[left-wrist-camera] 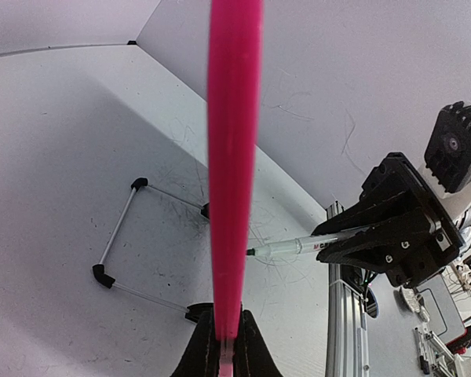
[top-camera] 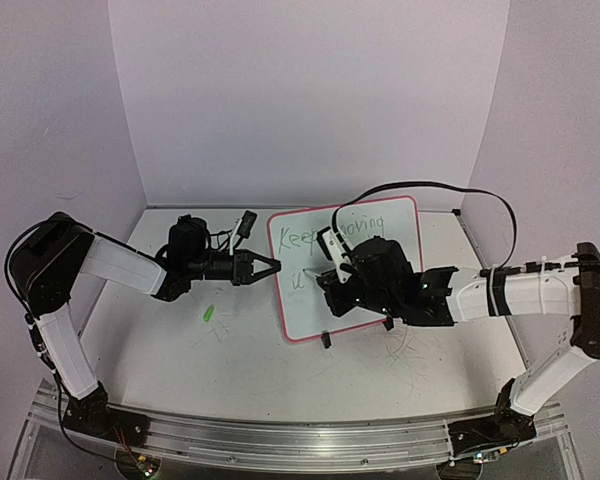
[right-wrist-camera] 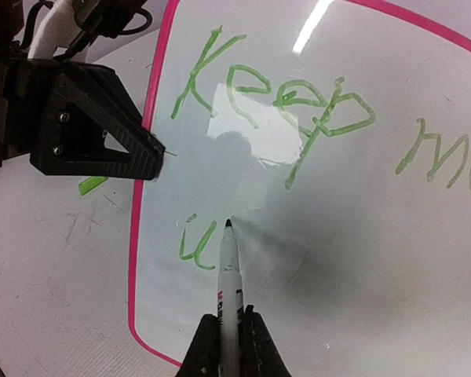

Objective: Write a sentence on the whiteboard

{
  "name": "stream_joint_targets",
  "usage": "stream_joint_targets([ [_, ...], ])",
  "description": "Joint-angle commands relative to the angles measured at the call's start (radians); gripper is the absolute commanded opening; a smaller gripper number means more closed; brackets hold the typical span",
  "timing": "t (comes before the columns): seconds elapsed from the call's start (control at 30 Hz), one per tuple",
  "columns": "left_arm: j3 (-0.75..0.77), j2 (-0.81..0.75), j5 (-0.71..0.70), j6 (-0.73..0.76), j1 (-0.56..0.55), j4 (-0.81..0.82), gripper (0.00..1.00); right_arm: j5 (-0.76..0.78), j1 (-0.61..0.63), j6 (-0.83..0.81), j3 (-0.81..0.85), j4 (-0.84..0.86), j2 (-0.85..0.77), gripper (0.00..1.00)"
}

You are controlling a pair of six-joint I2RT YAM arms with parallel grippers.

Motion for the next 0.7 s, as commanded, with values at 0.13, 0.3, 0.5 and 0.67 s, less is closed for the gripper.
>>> stream_joint_targets([
  [0.13,0.046,-0.016,0.011,0.030,0.005,-0.006,0.00,0.042,-0.002,0.003,0.053,-0.026,0.022,0.00],
  [0.3,0.045,-0.016,0.010,0.031,0.004,-0.007,0.00,0.050,-0.002,0.009,0.051,-0.038,0.026,0.00],
  [0.5,0.043,-0.019,0.010,0.033,0.005,-0.008,0.00,0.043,-0.002,0.015,0.054,-0.055,0.035,0.00],
  [0.67,0.042,-0.020,0.008,0.034,0.005,-0.010,0.00,0.035,-0.002,0.025,0.046,-0.071,0.034,0.00],
])
